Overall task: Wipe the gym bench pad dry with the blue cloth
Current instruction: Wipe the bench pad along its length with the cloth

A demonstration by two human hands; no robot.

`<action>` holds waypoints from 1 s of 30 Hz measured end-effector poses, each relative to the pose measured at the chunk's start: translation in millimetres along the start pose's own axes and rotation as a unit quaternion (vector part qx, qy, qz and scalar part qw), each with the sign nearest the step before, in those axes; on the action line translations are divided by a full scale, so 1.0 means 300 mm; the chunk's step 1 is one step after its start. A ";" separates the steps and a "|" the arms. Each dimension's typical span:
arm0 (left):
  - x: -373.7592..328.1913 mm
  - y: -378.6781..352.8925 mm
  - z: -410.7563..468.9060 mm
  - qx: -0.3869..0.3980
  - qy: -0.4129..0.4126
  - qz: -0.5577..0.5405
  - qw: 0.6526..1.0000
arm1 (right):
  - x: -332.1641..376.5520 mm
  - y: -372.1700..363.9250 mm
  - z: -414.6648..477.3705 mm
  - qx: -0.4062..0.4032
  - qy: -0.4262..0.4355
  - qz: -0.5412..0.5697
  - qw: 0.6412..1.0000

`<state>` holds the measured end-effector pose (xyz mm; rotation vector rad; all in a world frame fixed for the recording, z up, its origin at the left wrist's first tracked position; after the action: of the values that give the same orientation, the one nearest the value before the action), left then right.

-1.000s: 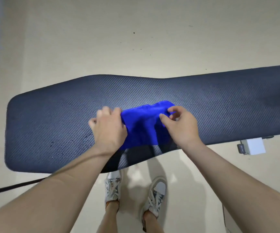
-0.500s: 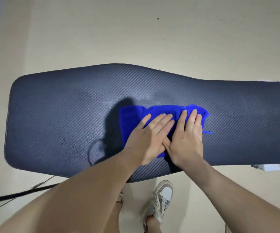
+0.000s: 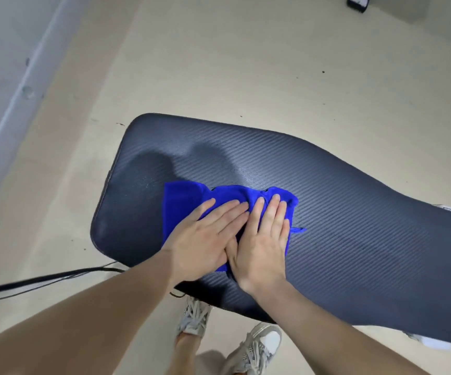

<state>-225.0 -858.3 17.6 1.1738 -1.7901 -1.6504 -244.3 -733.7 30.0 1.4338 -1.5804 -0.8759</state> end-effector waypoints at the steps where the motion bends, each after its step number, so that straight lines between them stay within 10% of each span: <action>1: 0.041 0.000 -0.043 -0.007 0.012 -0.004 1.000 | 0.062 -0.007 0.002 -0.001 0.011 -0.001 1.000; 13: 0.346 -0.022 -0.410 -0.142 0.245 -0.071 0.956 | 0.607 -0.070 0.047 -0.026 0.197 -0.097 0.975; 19: 0.315 -0.039 -0.438 -0.204 0.445 -0.278 0.826 | 0.670 -0.068 0.060 -0.006 0.239 -0.098 0.966; 30: 0.200 -0.057 -0.457 -0.201 0.593 -0.291 0.723 | 0.613 -0.085 -0.003 0.044 0.277 -0.068 0.958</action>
<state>-145.1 -985.9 14.7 1.9873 -0.2360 -0.9213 -237.2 -919.2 28.5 1.6850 -1.1159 -0.4212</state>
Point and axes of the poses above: each hand's wrist, its own z-axis towards the middle knuckle, its own y-axis out of the back of the hand, x = y × z, the point moved 3 cm from there along z, towards the middle knuckle, and after that the axes turned 12 degrees about -y, right-handed, at the moved point
